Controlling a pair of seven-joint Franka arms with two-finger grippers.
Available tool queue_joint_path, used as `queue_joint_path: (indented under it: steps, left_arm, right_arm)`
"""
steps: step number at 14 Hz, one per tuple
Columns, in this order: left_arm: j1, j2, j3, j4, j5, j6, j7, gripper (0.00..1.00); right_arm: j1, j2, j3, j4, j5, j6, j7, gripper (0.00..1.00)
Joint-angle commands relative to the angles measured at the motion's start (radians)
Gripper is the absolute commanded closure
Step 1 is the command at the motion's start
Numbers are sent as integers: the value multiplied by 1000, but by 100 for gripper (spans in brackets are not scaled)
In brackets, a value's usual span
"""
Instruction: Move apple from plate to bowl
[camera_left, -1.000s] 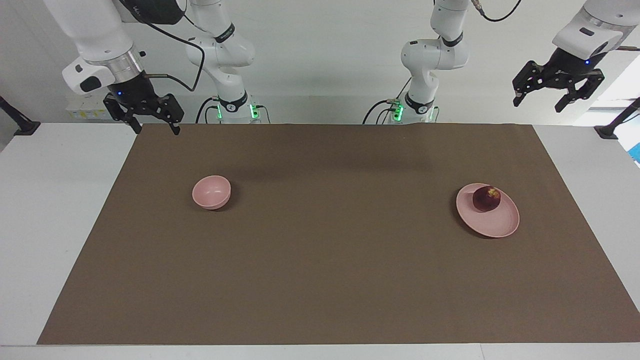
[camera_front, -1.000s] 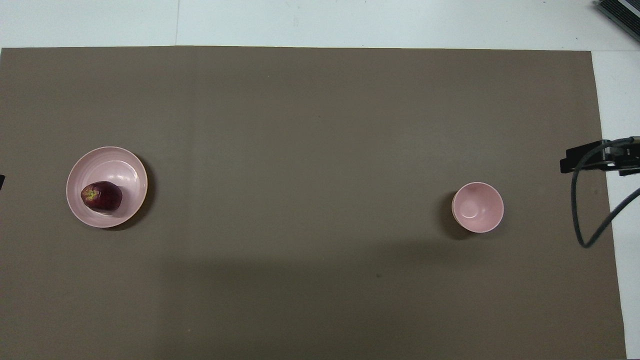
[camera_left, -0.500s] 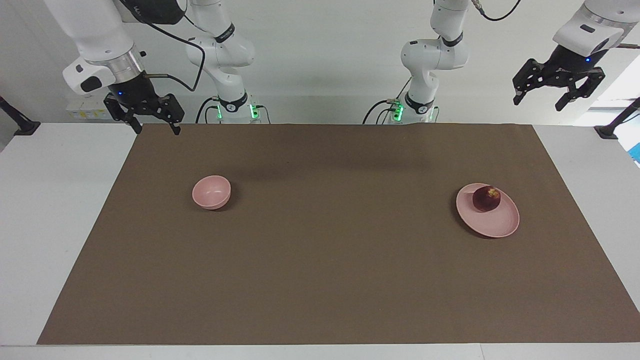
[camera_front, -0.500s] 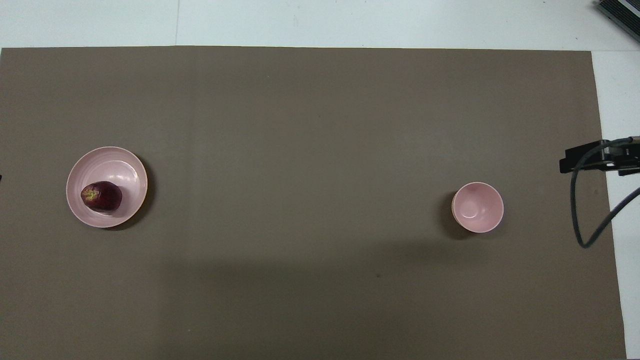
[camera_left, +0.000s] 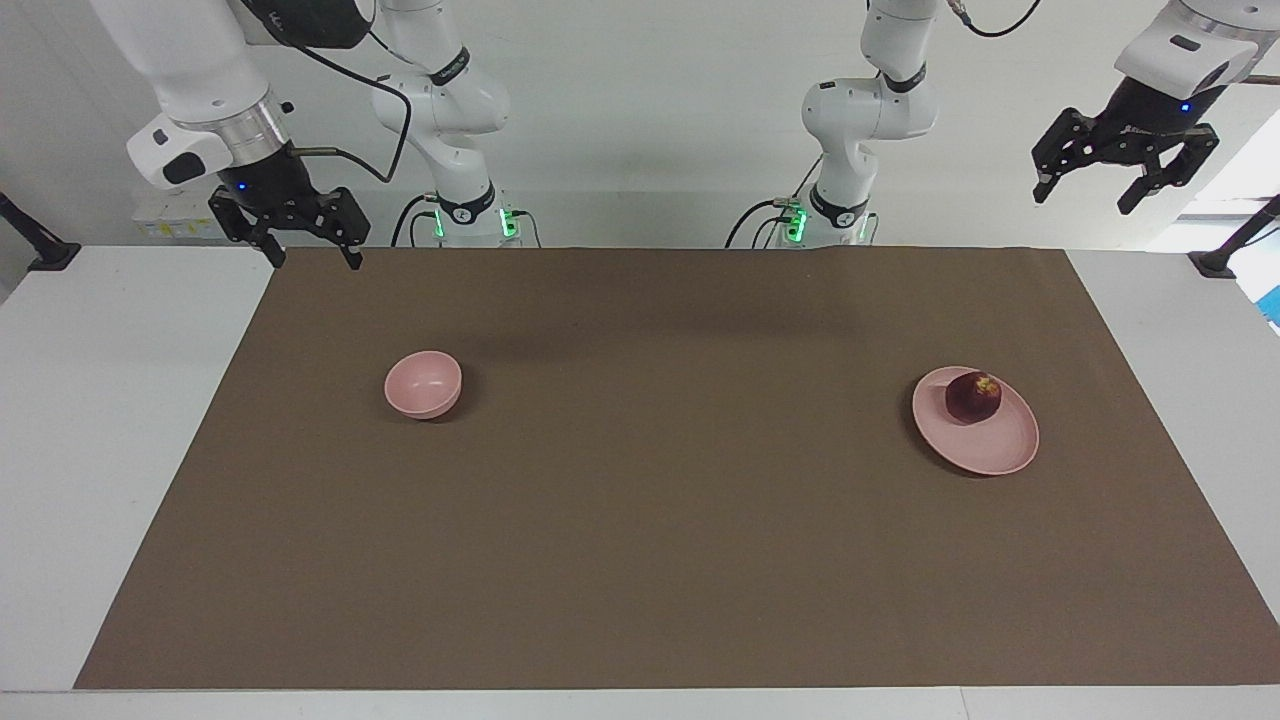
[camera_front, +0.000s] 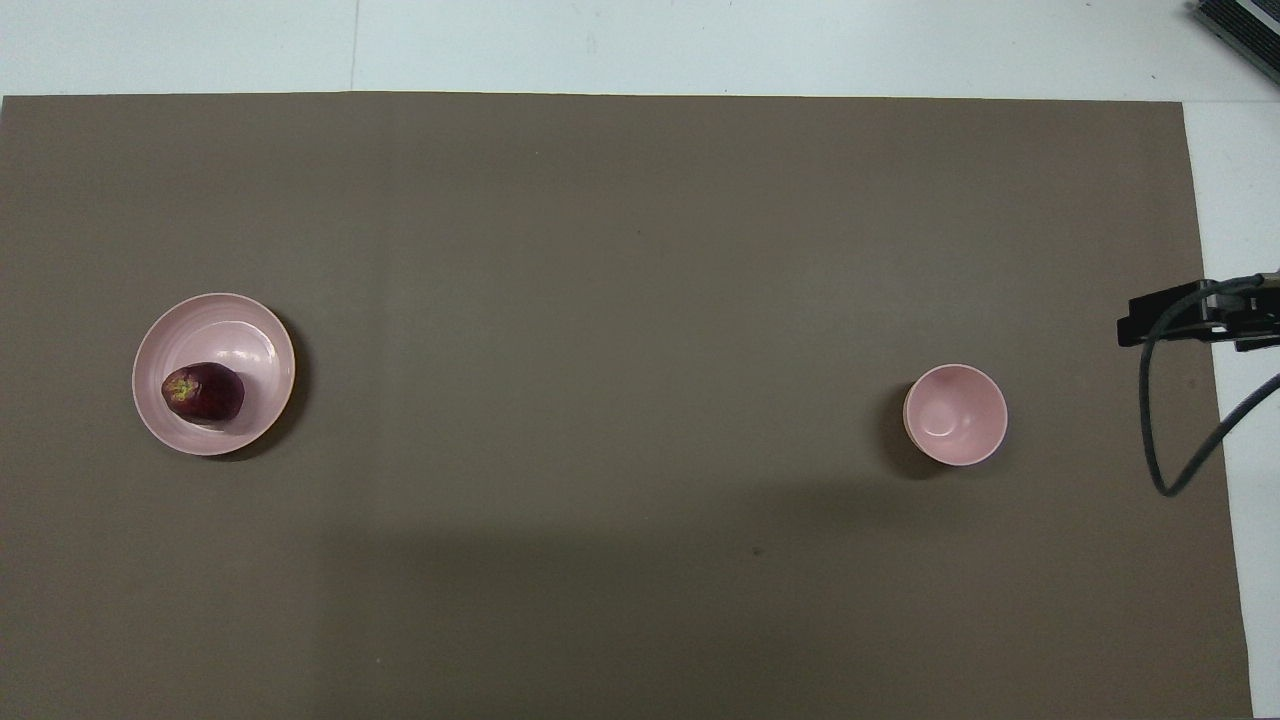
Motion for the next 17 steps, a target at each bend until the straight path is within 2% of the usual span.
queue_joint_path:
  steps: [1,9,13,17]
  left_arm:
    - [-8,-18,6,-5,-4,-18,-5,0]
    - [-11,-45,1,-50,-4,-15,-10,0]
    - [-9,-65,1,-105,-7,116,2,0]
    - [-8,-65,6,-197,-7,185,7,0]
  right_arm:
    - [-9,3,9,13,1,-13,-10,0]
    - [-9,3,7,13,1,-13,-10,0]
    - [-9,3,7,11,1,-13,-10,0]
    - [-9,1,7,11,1,-13,-10,0]
